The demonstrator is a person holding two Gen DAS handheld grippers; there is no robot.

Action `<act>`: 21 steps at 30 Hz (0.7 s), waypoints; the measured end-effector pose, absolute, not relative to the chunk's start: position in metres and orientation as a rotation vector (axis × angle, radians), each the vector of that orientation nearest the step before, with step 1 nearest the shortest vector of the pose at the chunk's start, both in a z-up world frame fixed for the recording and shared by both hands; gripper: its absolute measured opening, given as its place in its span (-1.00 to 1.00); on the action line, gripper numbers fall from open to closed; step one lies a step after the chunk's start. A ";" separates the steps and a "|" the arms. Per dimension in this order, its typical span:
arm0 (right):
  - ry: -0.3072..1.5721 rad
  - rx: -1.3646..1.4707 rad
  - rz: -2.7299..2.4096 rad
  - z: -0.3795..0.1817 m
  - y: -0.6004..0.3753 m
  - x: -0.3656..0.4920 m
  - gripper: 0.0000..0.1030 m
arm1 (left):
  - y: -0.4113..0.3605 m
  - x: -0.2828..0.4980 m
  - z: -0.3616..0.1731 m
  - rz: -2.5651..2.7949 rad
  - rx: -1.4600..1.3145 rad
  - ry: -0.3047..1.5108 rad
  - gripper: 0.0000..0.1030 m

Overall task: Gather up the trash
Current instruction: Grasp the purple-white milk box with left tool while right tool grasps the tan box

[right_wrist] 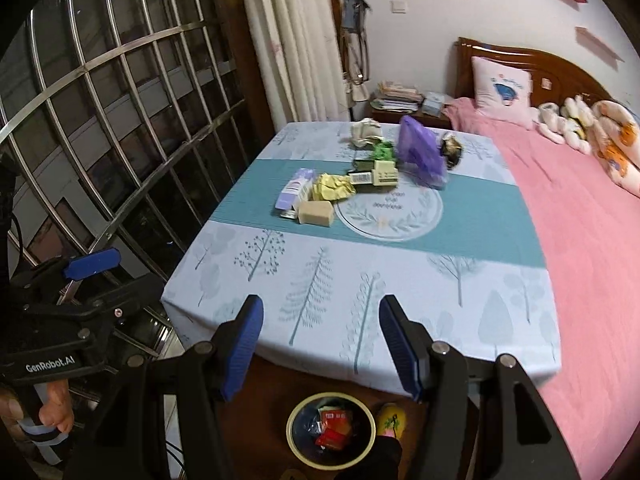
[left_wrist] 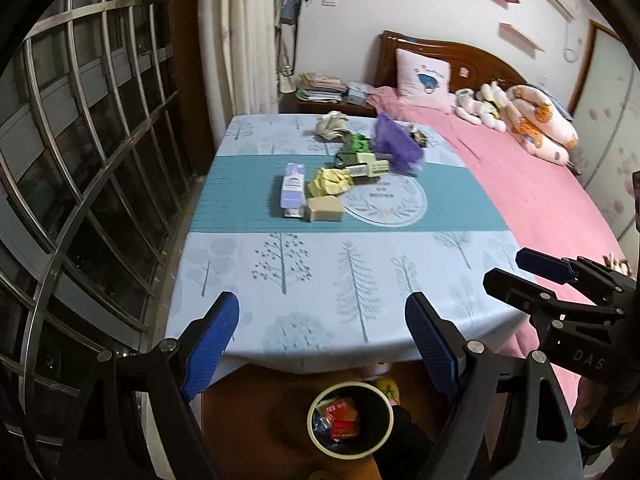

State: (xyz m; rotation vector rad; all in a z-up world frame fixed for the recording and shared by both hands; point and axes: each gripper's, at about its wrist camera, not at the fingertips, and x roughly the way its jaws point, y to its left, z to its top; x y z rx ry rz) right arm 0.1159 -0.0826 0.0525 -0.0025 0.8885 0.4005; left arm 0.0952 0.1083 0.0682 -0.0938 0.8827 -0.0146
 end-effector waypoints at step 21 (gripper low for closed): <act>1.035 -0.041 0.558 -0.080 0.001 0.316 0.41 | 0.147 0.250 -0.012 0.407 -0.277 1.015 0.63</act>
